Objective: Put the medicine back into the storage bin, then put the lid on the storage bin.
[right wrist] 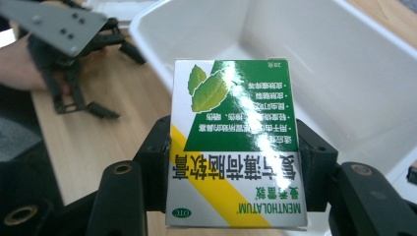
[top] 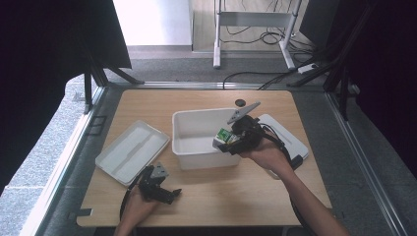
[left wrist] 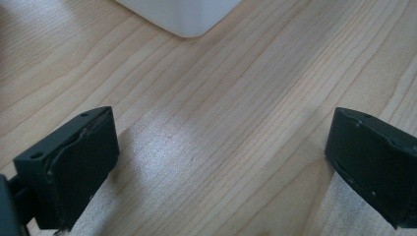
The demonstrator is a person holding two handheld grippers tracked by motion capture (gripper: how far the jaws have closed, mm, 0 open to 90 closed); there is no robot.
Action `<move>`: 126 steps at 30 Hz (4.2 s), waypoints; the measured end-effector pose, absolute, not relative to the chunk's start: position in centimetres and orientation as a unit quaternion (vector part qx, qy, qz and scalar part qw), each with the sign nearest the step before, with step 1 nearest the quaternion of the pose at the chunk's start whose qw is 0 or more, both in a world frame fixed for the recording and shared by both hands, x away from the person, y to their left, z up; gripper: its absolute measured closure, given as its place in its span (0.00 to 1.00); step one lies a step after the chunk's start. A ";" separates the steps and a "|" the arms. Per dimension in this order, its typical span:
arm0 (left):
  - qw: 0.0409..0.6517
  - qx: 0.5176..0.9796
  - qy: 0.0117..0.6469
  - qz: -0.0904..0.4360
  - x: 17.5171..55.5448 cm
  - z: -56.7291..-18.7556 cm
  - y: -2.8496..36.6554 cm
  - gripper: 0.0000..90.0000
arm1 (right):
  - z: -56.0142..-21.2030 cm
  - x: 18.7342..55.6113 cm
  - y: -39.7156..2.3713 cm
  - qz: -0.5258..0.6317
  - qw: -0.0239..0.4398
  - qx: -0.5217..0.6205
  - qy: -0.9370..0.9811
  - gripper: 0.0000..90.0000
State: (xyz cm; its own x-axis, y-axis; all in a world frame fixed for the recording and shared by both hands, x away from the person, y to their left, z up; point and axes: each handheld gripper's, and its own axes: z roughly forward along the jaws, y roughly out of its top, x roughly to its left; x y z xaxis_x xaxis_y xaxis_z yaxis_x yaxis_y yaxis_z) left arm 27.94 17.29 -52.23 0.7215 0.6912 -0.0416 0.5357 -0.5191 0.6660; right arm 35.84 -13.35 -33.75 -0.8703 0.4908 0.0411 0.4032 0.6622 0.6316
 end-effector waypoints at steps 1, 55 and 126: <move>0.338 0.864 0.355 0.115 27.9 -52.2 17.3 0.00 | -33.8 36.2 -13.1 0.328 0.070 0.248 0.909 0.50; 0.339 0.864 0.355 0.117 27.8 -52.3 17.3 0.00 | -36.4 37.8 -14.2 0.364 0.123 0.288 0.877 0.03; 0.328 0.843 0.402 0.142 32.1 -46.1 23.0 0.01 | -52.0 28.7 -22.1 0.344 0.145 0.374 0.849 0.00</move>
